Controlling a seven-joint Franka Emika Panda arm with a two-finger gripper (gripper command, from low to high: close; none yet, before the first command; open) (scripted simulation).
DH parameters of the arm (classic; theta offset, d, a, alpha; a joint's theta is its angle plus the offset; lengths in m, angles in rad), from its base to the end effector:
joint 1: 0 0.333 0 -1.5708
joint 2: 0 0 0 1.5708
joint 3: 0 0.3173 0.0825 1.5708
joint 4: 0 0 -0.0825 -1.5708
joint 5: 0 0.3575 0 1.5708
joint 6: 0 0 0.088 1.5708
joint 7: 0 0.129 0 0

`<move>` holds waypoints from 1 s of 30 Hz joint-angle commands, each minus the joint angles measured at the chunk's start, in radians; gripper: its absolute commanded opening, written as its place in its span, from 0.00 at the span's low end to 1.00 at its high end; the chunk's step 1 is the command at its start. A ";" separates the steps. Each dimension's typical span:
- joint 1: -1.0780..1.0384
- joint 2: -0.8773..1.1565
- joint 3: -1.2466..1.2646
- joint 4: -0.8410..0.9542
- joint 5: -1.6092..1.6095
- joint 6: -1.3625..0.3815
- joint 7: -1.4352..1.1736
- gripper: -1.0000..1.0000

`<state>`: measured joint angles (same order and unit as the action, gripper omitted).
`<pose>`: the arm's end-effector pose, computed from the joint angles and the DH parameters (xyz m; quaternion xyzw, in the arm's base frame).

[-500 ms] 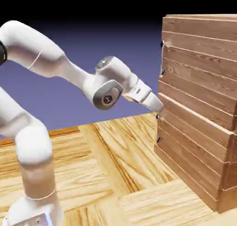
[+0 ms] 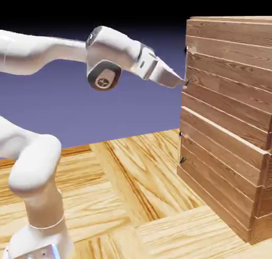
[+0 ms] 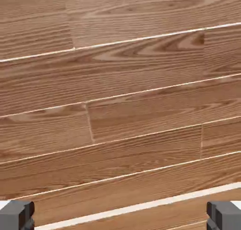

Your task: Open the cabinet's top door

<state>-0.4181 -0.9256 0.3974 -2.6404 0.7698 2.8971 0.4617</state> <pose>0.3286 -0.0014 0.6223 -0.7178 0.4197 -0.5083 0.2241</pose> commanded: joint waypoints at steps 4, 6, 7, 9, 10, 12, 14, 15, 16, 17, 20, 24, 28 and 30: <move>-0.097 -0.080 0.090 0.038 0.174 -0.032 -0.063 0.50; -0.146 -0.121 0.135 0.058 0.261 -0.047 -0.095 0.50; -0.170 -0.141 0.157 0.067 0.305 -0.055 -0.111 0.50; -0.219 -0.181 0.202 0.086 0.392 -0.071 -0.142 0.50; -0.243 -0.201 0.225 0.096 0.435 -0.079 -0.158 0.50; -0.292 -0.241 0.270 0.115 0.522 -0.095 -0.189 0.50; -0.340 -0.281 0.314 0.134 0.609 -0.111 -0.221 0.50; -0.365 -0.301 0.337 0.144 0.653 -0.119 -0.237 0.50; -0.389 -0.322 0.359 0.153 0.696 -0.127 -0.253 0.50; -0.413 -0.342 0.382 0.163 0.740 -0.134 -0.268 0.50; -0.486 -0.402 0.449 0.192 0.870 -0.158 -0.316 0.50; -0.583 -0.482 0.539 0.230 1.044 -0.190 -0.379 0.50; -0.680 -0.563 0.629 0.268 1.218 -0.221 -0.442 0.50; -0.729 -0.603 0.674 0.288 1.305 -0.237 -0.474 0.50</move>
<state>-1.1471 -1.5284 1.0712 -2.3528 2.0747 2.6599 -0.0119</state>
